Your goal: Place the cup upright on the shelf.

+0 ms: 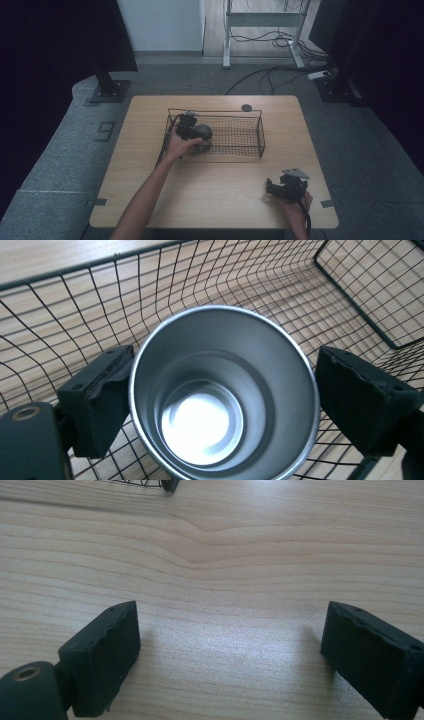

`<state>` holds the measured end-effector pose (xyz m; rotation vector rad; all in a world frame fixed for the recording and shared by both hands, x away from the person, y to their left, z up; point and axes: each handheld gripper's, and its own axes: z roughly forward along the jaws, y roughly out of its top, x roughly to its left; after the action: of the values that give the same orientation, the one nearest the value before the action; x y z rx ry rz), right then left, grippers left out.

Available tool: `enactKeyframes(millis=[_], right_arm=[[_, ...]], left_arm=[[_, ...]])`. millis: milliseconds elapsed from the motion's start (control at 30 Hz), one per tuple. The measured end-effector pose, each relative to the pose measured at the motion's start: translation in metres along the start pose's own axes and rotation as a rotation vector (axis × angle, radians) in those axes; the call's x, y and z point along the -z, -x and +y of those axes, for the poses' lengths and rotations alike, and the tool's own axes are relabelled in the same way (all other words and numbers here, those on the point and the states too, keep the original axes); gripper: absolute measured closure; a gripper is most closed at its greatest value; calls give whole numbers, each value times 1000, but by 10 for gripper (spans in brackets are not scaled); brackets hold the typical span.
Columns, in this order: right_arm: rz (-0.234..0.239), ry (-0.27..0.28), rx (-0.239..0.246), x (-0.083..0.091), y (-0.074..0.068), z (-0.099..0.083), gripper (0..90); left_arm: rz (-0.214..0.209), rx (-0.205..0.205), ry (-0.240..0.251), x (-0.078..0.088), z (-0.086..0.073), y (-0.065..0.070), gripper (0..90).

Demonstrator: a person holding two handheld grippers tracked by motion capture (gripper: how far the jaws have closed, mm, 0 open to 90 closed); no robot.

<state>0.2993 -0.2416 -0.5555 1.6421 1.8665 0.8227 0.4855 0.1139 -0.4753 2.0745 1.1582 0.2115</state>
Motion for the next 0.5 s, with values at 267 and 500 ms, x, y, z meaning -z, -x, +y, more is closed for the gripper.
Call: enactKeyframes(millis=[267,500], right_arm=[[0,0,0,0,0,0,87],[0,0,0,0,0,0,87]], left_arm=[[0,2,99,23,5,3,118],[-18,-14,168,48,6,5,123]])
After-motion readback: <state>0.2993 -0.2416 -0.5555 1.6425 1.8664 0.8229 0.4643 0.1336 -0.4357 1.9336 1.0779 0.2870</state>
